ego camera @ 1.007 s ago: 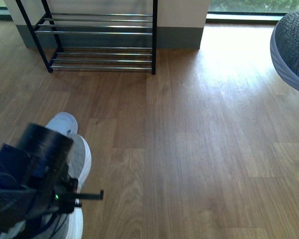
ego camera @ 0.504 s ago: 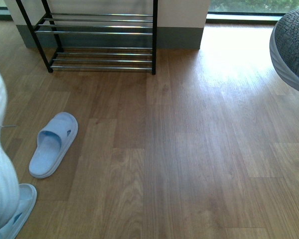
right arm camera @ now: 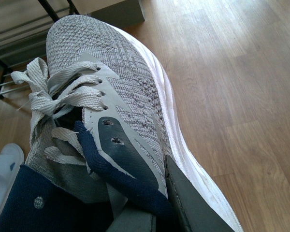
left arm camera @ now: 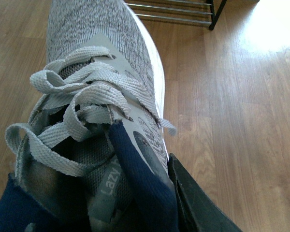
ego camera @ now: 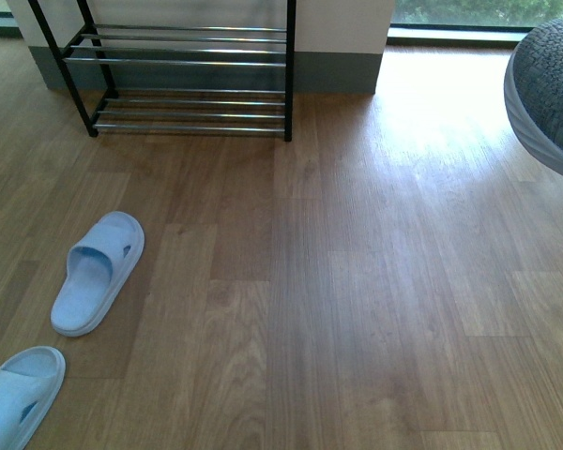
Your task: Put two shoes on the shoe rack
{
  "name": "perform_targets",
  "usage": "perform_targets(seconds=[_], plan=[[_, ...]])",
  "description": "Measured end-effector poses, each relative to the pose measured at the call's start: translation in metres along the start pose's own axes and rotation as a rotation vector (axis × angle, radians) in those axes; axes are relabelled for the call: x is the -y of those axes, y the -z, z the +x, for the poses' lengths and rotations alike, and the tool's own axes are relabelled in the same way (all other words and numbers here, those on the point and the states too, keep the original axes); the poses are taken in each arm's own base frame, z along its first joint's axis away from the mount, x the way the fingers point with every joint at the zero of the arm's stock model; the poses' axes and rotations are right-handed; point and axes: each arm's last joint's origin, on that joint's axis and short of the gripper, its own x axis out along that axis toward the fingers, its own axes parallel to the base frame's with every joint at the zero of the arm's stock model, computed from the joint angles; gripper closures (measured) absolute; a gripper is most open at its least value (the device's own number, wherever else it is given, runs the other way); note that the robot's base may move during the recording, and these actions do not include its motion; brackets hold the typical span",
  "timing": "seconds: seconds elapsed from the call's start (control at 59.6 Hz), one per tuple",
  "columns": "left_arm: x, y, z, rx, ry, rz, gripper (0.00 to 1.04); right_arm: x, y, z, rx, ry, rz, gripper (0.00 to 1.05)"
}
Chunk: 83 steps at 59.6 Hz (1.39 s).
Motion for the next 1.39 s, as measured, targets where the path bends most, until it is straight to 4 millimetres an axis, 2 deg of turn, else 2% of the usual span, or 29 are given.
perform_targets(seconds=[1.393], plan=[[0.0003, 0.0001, -0.0002, 0.0, 0.01, 0.001, 1.03, 0.0012, 0.0, -0.0002, 0.002, 0.013, 0.002, 1.03]])
